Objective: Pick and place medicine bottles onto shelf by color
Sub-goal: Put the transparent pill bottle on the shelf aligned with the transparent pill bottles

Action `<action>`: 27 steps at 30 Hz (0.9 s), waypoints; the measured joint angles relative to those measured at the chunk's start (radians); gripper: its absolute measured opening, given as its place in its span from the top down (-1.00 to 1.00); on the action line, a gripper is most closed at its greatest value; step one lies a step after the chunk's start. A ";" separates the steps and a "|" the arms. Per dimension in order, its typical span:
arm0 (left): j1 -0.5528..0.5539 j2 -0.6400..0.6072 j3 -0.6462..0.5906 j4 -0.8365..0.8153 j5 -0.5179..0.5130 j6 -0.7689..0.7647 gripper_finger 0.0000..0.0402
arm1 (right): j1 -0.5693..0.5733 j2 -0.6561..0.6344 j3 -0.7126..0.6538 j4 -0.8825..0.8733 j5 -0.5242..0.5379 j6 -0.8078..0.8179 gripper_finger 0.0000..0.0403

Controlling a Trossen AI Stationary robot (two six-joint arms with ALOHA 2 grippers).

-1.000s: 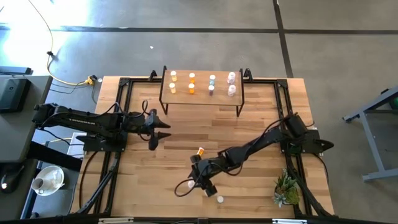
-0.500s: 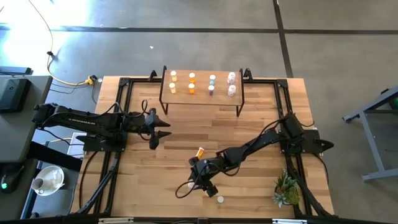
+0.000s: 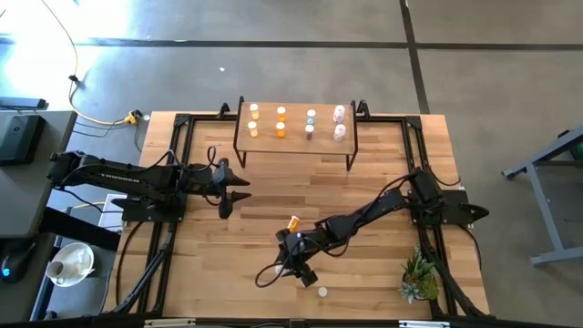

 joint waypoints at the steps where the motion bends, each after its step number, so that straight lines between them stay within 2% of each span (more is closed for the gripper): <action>1: 0.000 0.000 0.000 0.000 0.000 0.000 0.10 | 0.000 0.000 0.000 0.000 0.000 0.000 -0.05; 9: 0.000 0.000 0.000 0.000 0.000 0.003 0.10 | -0.001 0.000 0.000 -0.004 -0.008 0.002 -0.02; 27: 0.000 0.000 0.000 0.000 -0.020 0.003 0.10 | -0.006 0.008 0.000 -0.002 -0.036 0.020 0.35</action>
